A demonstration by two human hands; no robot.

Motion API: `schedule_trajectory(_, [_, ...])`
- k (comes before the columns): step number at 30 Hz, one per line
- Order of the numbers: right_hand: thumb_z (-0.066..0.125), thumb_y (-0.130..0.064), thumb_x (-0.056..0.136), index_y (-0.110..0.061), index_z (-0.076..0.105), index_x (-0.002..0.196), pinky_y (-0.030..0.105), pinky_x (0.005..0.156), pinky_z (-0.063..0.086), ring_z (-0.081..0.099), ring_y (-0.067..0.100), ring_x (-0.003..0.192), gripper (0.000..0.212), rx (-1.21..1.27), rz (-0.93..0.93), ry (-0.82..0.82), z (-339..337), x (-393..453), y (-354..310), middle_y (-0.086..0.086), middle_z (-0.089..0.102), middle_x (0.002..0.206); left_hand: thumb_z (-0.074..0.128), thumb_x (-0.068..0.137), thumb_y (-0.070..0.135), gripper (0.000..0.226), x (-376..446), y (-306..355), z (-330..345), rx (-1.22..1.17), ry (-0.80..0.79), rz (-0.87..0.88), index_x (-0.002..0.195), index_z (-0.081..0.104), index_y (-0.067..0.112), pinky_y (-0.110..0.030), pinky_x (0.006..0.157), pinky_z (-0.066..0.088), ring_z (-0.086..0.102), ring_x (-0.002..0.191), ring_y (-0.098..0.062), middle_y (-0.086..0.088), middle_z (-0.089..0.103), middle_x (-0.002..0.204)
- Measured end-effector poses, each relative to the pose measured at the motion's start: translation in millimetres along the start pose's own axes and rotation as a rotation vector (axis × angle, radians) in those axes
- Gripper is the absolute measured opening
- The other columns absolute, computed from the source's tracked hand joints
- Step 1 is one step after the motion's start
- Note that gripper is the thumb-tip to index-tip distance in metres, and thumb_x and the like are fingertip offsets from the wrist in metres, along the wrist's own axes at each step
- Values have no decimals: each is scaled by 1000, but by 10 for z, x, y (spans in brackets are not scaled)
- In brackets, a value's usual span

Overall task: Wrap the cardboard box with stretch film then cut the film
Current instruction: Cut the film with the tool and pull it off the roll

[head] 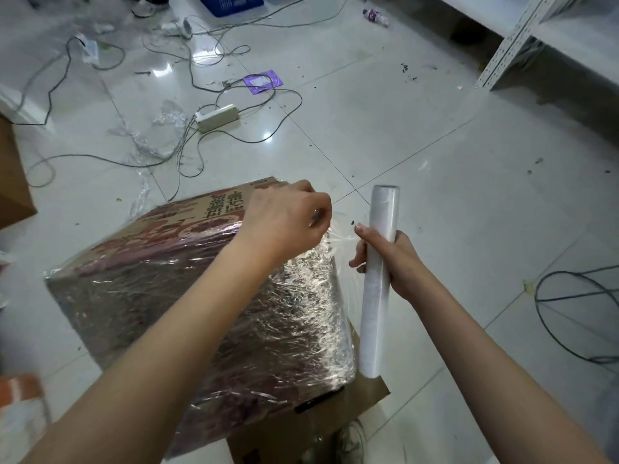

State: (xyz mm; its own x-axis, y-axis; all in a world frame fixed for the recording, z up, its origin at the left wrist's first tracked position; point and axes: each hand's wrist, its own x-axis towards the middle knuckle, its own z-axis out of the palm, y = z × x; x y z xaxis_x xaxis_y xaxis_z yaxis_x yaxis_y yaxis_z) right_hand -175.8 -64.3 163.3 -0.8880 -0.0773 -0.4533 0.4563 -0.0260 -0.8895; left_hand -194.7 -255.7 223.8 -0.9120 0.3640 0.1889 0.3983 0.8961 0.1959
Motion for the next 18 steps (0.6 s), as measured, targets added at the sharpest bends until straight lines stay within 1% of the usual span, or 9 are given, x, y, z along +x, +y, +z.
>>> schedule_trajectory(1, [69, -26, 83, -6, 59, 82, 32, 59, 49, 61, 22, 55, 23, 1, -6, 18, -3, 8, -8, 8, 54, 63, 48, 92, 41, 22, -14, 43, 31, 9, 25, -42, 96, 68, 32, -29, 66, 43, 62, 85, -22, 9, 63, 101])
schedule_trajectory(3, [74, -25, 78, -6, 58, 84, 33, 58, 48, 55, 20, 52, 26, -7, -24, 41, -19, 8, -10, 6, 52, 62, 53, 89, 39, 19, -59, 79, 64, -30, 120, -57, 89, 70, 28, -28, 61, 38, 62, 74, -25, 7, 64, 94])
schedule_trajectory(5, [75, -31, 69, -5, 57, 86, 33, 59, 51, 56, 18, 55, 35, -42, -39, 38, -45, 2, -1, 4, 55, 63, 53, 87, 46, 24, -81, 33, 106, -31, 203, -26, 83, 70, 29, -26, 57, 37, 61, 63, -20, 8, 65, 87])
schedule_trajectory(7, [70, -39, 63, -6, 56, 89, 33, 60, 52, 57, 16, 57, 44, -29, -40, 29, -66, -2, 7, 3, 57, 65, 47, 88, 57, 35, -78, -17, 134, -18, 208, -18, 84, 69, 30, -25, 56, 34, 60, 60, -17, 9, 65, 86])
schedule_trajectory(9, [58, -44, 67, -8, 57, 90, 32, 59, 50, 56, 17, 55, 42, 85, -16, 33, -68, 3, 19, 2, 57, 64, 45, 88, 56, 38, -76, -24, 150, -4, 238, -9, 82, 70, 28, -23, 53, 31, 60, 56, -18, 8, 65, 83])
schedule_trajectory(11, [48, -46, 73, -9, 59, 87, 30, 56, 48, 54, 17, 53, 41, 148, -22, 91, -62, -10, 41, 1, 58, 61, 46, 87, 54, 37, -78, -5, 182, 11, 278, -7, 79, 70, 27, -22, 52, 31, 59, 52, -19, 8, 65, 79])
schedule_trajectory(15, [47, -53, 80, -10, 56, 81, 28, 52, 49, 55, 15, 51, 44, 39, -158, 249, -67, -92, 148, 0, 58, 61, 55, 86, 49, 31, -94, 45, 248, 41, 321, 14, 75, 70, 25, -20, 51, 32, 56, 46, -22, 6, 64, 75])
schedule_trajectory(18, [45, -54, 83, -7, 53, 83, 26, 51, 48, 56, 13, 51, 48, 19, -198, 330, -84, -141, 218, 2, 57, 62, 58, 87, 46, 28, -114, 79, 270, 26, 310, 15, 76, 70, 24, -20, 50, 29, 55, 44, -23, 5, 63, 75])
